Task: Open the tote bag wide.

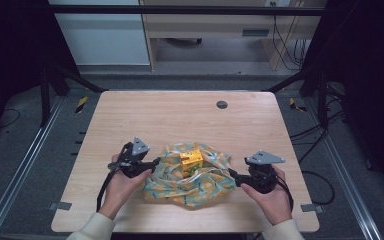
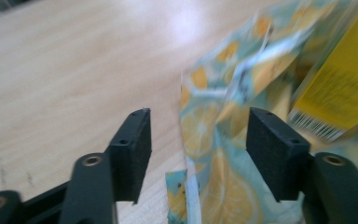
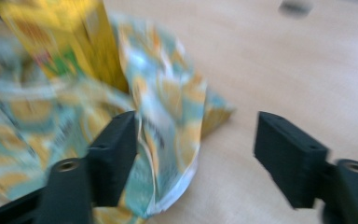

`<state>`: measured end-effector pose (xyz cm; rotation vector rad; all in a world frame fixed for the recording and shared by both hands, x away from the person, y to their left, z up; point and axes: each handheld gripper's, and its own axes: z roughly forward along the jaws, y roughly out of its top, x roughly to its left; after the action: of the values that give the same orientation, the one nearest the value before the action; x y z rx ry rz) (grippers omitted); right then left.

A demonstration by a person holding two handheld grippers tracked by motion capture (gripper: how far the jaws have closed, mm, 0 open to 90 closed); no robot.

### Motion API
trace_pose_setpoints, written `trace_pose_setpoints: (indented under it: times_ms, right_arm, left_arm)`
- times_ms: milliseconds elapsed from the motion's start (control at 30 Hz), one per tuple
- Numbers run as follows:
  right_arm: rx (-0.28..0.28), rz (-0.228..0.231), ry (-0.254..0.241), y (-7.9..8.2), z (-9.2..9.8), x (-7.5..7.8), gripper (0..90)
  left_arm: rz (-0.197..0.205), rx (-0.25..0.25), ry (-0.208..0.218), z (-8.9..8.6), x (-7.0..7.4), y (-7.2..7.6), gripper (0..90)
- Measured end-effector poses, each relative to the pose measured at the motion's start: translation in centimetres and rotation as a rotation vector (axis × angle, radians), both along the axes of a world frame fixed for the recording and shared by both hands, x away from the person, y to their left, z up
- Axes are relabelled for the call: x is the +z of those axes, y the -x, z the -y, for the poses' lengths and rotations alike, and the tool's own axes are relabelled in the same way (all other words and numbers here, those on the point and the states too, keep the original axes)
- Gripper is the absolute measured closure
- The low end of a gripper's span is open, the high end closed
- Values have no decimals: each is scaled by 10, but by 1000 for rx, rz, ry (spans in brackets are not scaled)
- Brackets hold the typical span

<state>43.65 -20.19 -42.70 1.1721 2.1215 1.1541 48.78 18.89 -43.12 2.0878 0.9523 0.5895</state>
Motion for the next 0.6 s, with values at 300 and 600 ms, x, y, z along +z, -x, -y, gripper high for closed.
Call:
trace_pose_setpoints:
  times_ms: [300, 600]
  right_arm:
    - [-201, 15, -3, -16, 19, 5, 60]
    - [-327, -96, -7, -22, 31, -32, 88]
  left_arm:
    - [23, 84, 4, -40, 13, 14, 197]
    - [-23, 106, -37, -81, -34, 48, 78]
